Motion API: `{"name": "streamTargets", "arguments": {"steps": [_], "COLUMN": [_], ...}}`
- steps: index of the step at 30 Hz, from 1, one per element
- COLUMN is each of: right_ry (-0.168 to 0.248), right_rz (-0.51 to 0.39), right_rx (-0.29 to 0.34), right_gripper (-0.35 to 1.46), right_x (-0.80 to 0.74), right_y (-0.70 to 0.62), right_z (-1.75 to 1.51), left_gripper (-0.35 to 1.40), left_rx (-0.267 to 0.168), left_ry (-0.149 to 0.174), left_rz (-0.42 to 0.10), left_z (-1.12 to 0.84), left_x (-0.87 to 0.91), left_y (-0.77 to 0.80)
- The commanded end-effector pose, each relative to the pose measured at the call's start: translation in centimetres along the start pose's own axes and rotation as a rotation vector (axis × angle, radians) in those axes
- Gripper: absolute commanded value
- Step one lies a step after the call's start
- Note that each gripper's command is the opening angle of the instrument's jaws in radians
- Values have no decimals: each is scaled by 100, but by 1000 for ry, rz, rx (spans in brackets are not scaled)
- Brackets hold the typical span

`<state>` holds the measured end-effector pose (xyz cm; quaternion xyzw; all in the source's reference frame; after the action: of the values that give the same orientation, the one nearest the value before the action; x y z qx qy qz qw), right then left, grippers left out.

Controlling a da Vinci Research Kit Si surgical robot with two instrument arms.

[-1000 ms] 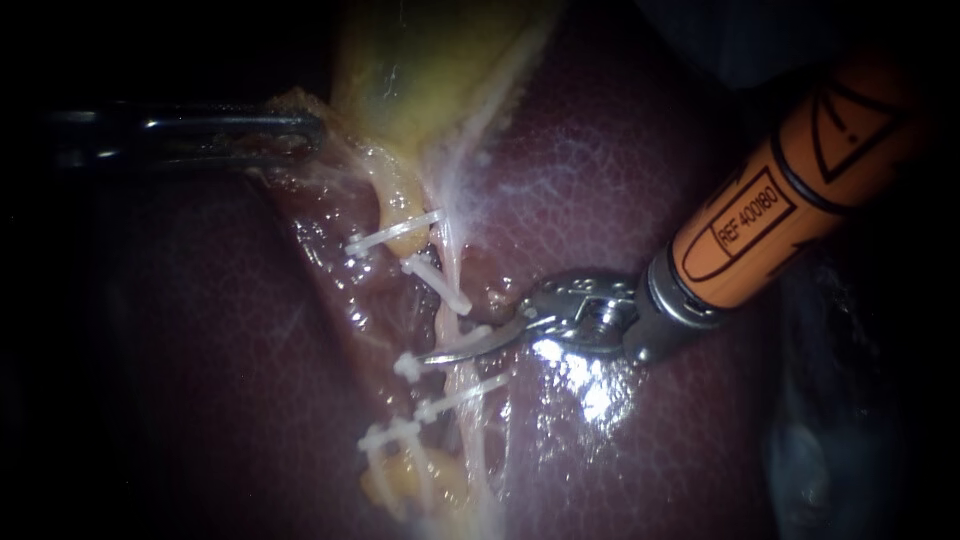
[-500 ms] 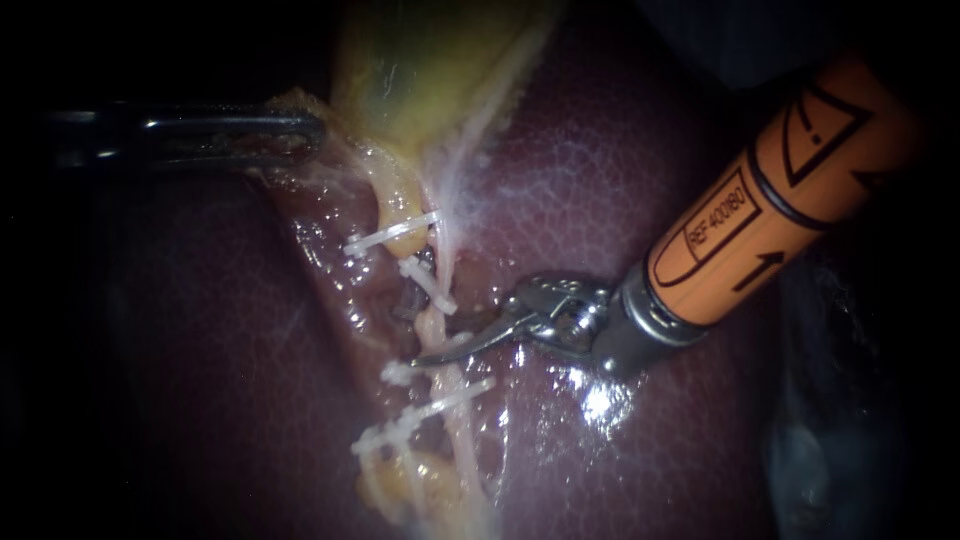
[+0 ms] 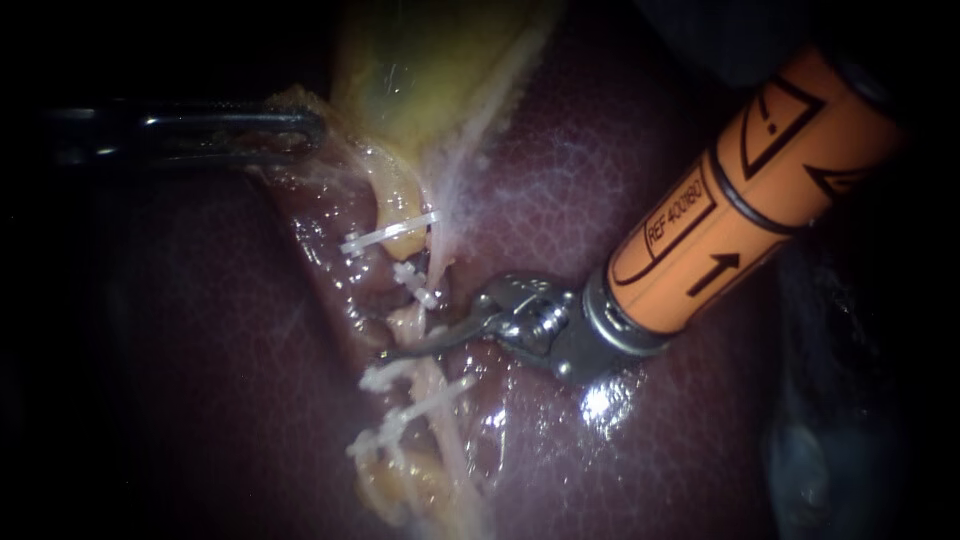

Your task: Go to the cutting position right tube

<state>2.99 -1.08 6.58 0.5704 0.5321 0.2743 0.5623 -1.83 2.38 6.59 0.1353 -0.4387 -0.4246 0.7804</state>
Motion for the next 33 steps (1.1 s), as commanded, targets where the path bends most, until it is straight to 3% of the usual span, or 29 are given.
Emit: {"name": "streamTargets", "arguments": {"steps": [1, 8, 18, 23, 27, 33], "right_ry": [-1, -2, -14, 10, 32, 73], "right_rz": [21, 133, 134, -45, -195, -293], "right_rx": [0, 9, -1, 15, -14, -52], "right_gripper": [130, 127, 122, 120, 124, 129], "right_x": [3, 9, 1, -4, -5, 1], "right_y": [-2, -6, -2, 0, 2, -3], "right_z": [-4, -23, -13, 7, 20, 32], "left_gripper": [-35, -35, -35, -35, -35, -35], "left_rx": [0, 0, 1, 0, 0, 0], "left_ry": [0, 0, 0, 0, 0, 0], "left_rz": [0, 0, 0, 0, 0, 0], "left_z": [0, -1, -1, 0, 0, 1], "left_x": [0, 1, 1, 1, 1, 1], "left_y": [0, 1, 2, 2, 3, 3]}}
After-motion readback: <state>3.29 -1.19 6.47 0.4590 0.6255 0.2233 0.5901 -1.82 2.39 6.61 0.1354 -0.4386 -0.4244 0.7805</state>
